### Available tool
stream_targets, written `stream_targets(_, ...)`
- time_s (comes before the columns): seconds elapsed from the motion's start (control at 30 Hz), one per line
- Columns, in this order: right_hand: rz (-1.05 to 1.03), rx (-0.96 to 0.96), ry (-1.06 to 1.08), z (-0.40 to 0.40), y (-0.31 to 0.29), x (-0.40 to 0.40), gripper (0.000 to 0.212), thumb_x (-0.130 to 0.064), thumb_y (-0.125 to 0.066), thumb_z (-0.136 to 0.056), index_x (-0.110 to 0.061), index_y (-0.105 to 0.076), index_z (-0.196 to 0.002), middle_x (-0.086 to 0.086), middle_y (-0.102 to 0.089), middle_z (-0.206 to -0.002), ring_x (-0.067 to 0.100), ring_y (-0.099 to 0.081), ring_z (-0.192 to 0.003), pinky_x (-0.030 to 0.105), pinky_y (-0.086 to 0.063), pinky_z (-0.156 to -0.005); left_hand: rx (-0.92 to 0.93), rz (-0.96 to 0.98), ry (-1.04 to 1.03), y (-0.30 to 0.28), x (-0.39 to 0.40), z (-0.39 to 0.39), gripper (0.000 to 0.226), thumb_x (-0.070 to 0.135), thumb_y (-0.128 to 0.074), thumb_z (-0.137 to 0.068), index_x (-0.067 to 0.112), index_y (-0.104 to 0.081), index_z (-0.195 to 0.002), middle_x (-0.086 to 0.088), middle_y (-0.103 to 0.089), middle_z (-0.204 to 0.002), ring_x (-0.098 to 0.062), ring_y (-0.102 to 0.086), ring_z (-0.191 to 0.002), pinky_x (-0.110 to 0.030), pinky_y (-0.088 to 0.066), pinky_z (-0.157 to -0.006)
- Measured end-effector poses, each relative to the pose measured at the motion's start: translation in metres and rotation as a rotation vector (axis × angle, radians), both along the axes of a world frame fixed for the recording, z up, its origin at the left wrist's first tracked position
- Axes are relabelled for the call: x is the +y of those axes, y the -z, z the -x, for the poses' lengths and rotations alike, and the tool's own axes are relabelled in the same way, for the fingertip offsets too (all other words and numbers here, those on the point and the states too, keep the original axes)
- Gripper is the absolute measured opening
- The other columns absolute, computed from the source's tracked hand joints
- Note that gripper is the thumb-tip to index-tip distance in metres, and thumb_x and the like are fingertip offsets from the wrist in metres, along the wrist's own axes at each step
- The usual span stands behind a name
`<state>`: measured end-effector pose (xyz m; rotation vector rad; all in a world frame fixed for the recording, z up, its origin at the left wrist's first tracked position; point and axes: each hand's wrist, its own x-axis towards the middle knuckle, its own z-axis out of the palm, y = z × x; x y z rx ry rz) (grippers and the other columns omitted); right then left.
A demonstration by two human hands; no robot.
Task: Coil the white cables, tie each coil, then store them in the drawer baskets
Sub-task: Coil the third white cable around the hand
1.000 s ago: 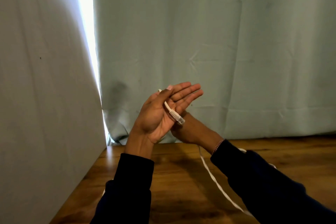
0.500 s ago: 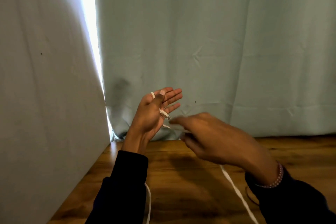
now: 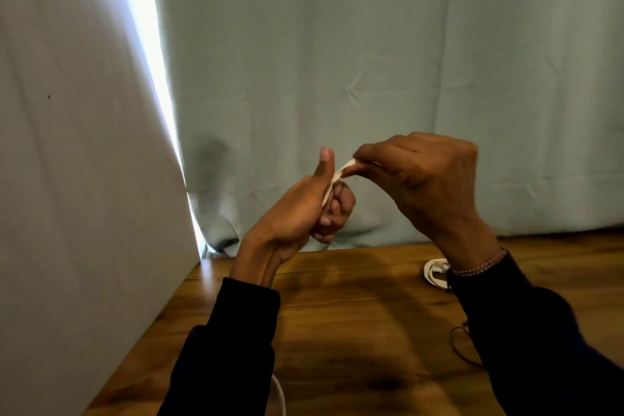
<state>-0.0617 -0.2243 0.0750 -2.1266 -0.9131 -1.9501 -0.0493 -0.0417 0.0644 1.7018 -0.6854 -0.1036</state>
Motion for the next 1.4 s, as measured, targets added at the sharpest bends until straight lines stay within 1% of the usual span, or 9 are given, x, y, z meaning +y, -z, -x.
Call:
stream_targets(0.2,-0.065,-0.014,0.037,-0.035,0.009,0.021,0.026,-0.037,-0.056,-0.102,-0.029,-0.071,-0.123,-0.007,-0.077,-0.095,0.017,-0.064,-0.063,0.028,-0.041,-0.053,0.047,0.158,0.120,-0.006,0.003,0.008,0.044,0.042,-0.045,-0.097,0.021,-0.024,-0.065,0.002,-0.018,-0.051,-0.014,-0.010,-0.046,-0.029,-0.011,-0.047)
stream_targets(0.4,-0.067,0.568,-0.118,-0.046,0.041,0.045,0.048,-0.019,-0.038,-0.098,-0.037,-0.034,-0.142,0.013,-0.065,-0.081,0.028,-0.060,-0.064,0.043,-0.051,-0.056,0.145,0.550,0.362,-0.016,0.010,0.015,0.041,0.029,-0.037,-0.097,0.020,-0.045,-0.059,0.005,-0.011,-0.046,-0.010,-0.007,-0.039,-0.022,-0.011,-0.039)
stream_targets(0.57,0.218,0.935,0.039,-0.032,0.056,0.063,0.030,-0.007,-0.048,-0.100,-0.010,-0.047,-0.129,0.010,-0.059,-0.091,0.028,-0.060,-0.077,0.038,-0.046,-0.065,0.025,0.595,0.181,-0.014,0.016,0.002,0.041,0.018,-0.035,-0.103,0.001,-0.052,-0.136,-0.002,-0.063,-0.063,-0.004,-0.042,-0.036,-0.019,-0.044,-0.043)
stream_targets(0.63,0.277,0.984,0.037,-0.021,0.052,0.065,0.041,-0.015,-0.047,-0.104,-0.015,-0.036,-0.143,0.000,-0.048,-0.083,0.021,-0.057,-0.072,0.037,-0.047,-0.064,0.021,0.639,0.167,-0.014,0.017,-0.001,0.040,0.013,-0.033,-0.105,-0.002,-0.040,-0.142,-0.018,-0.073,-0.109,-0.019,-0.073,-0.070,-0.032,-0.061,-0.070)
stream_targets(0.73,0.357,1.034,0.063,0.005,0.039,0.060,0.062,-0.023,-0.047,-0.105,-0.024,-0.012,-0.156,0.000,-0.049,-0.085,0.016,-0.053,-0.071,0.038,-0.054,-0.069,0.056,0.708,0.128,-0.011,0.019,-0.007,0.038,0.003,-0.032,-0.106,-0.005,-0.034,-0.143,-0.026,-0.062,-0.130,-0.038,-0.066,-0.116,-0.047,-0.056,-0.095)
stream_targets(0.9,0.378,0.863,0.038,0.034,0.014,0.041,0.030,-0.025,-0.051,-0.101,-0.018,-0.055,-0.131,0.001,-0.064,-0.096,0.010,-0.059,-0.077,0.030,-0.054,-0.072,0.036,0.596,-0.057,-0.006,0.020,-0.014,0.042,0.009,-0.036,-0.107,-0.001,-0.030,-0.148,-0.020,-0.062,-0.133,-0.033,-0.067,-0.115,-0.053,-0.053,-0.099)
stream_targets(1.1,0.311,0.898,-0.220,0.042,0.005,0.023,0.051,-0.018,-0.060,-0.098,-0.029,-0.032,-0.140,-0.005,-0.068,-0.110,0.010,-0.065,-0.090,0.032,-0.056,-0.073,-0.109,0.226,-0.181,0.001,0.009,-0.010,0.054,0.035,-0.038,-0.108,-0.015,-0.043,-0.127,-0.006,-0.075,-0.102,-0.023,-0.074,-0.085,-0.033,-0.060,-0.070)
stream_targets(1.2,0.289,0.547,-0.095,0.027,0.000,0.013,0.039,-0.021,-0.065,-0.095,-0.026,-0.047,-0.129,-0.003,-0.072,-0.094,0.018,-0.068,-0.081,0.041,-0.056,-0.063,-0.128,0.048,-0.130,-0.001,0.009,-0.003,0.062,0.054,-0.027,-0.104,0.000,-0.057,-0.094,-0.005,-0.066,-0.064,-0.021,-0.055,-0.057,-0.029,-0.047,-0.057)
stream_targets(1.4,0.041,-0.161,0.062,0.008,-0.008,-0.011,0.025,-0.045,-0.069,-0.093,-0.023,-0.079,-0.087,-0.006,-0.077,-0.081,0.021,-0.068,-0.071,0.037,-0.043,-0.072,0.115,0.042,0.136,-0.009,0.011,0.001,0.115,0.085,-0.004,-0.075,-0.010,-0.056,-0.116,-0.018,-0.052,-0.063,-0.009,-0.024,-0.038,-0.028,-0.015,-0.047)
